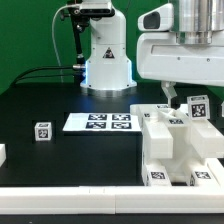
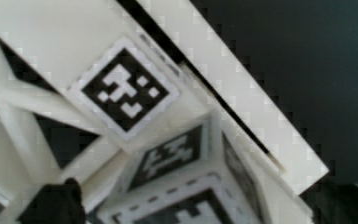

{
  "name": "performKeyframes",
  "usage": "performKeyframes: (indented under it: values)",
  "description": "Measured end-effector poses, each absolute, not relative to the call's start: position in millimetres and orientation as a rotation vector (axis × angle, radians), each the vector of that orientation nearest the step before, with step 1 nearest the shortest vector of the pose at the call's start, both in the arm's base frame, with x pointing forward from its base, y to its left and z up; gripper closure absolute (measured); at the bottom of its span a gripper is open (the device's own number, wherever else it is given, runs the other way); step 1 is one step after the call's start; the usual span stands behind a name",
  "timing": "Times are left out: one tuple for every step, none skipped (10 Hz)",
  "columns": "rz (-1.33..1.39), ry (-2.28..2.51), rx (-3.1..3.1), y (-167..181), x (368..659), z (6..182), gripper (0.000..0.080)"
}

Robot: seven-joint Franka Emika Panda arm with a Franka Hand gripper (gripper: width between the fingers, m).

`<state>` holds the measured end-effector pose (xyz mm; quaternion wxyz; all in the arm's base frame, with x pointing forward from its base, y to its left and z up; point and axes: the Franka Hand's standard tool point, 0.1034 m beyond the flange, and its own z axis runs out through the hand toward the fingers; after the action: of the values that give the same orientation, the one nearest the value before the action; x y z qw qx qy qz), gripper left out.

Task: Assemble chair

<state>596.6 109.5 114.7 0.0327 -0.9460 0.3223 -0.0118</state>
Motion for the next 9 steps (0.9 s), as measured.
performKeyframes:
  values:
    - [-0.043, 0.840, -2.965, 110.7, 596.3, 114.6, 0.0151]
    - [-0.043, 0.759, -2.987, 114.4, 595.5, 114.4, 0.0151]
    - [-0.042, 0.808, -2.973, 114.0, 595.5, 114.3, 0.0162]
    - [-0.042, 0.808, -2.973, 113.6, 595.6, 114.3, 0.0336]
    - [-0.041, 0.826, -2.967, 113.8, 595.6, 114.3, 0.0336]
    - [-0.037, 0.940, -2.931, 114.2, 595.5, 114.1, 0.0519]
    - [-0.032, 1.053, -2.892, 114.5, 595.3, 113.9, 0.0535]
    - [-0.027, 1.165, -2.849, 114.4, 595.3, 113.5, 0.0535]
    - [-0.020, 1.331, -2.777, 113.4, 596.5, 113.1, 0.0535]
